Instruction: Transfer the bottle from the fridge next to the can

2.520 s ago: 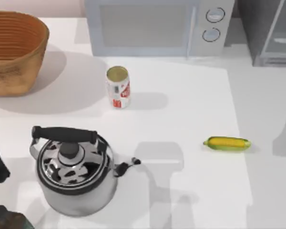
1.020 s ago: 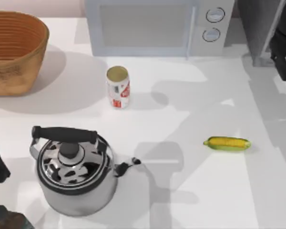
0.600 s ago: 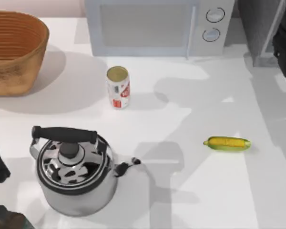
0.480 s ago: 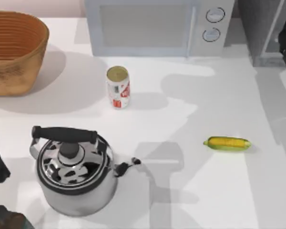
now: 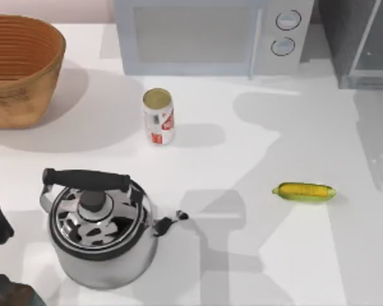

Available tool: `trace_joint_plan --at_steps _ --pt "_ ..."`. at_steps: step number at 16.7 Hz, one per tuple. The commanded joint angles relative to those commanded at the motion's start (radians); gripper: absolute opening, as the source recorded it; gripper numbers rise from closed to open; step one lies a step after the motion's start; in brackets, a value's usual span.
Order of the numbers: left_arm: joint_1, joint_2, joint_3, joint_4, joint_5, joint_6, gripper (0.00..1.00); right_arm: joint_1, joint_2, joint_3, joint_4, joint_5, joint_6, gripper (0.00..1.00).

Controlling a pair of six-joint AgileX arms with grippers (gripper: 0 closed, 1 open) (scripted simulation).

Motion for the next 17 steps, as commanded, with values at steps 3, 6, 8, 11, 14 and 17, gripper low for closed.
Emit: trace_joint_plan --at_steps 3,6,8,11,14,17 --pt "0.000 0.000 0.000 0.000 0.000 0.000 1.00 0.000 0.000 0.000 0.000 0.000 0.000 0.77" --pt "0.000 0.000 0.000 0.000 0.000 0.000 1.00 0.000 0.000 0.000 0.000 0.000 0.000 0.55" --pt "0.000 0.000 0.000 0.000 0.000 0.000 1.00 0.000 0.000 0.000 0.000 0.000 0.000 0.40" --pt "0.000 0.000 0.000 0.000 0.000 0.000 1.00 0.000 0.000 0.000 0.000 0.000 0.000 0.17" --pt "0.000 0.000 0.000 0.000 0.000 0.000 1.00 0.000 0.000 0.000 0.000 0.000 0.000 0.00" --pt "0.000 0.000 0.000 0.000 0.000 0.000 1.00 0.000 0.000 0.000 0.000 0.000 0.000 0.00"
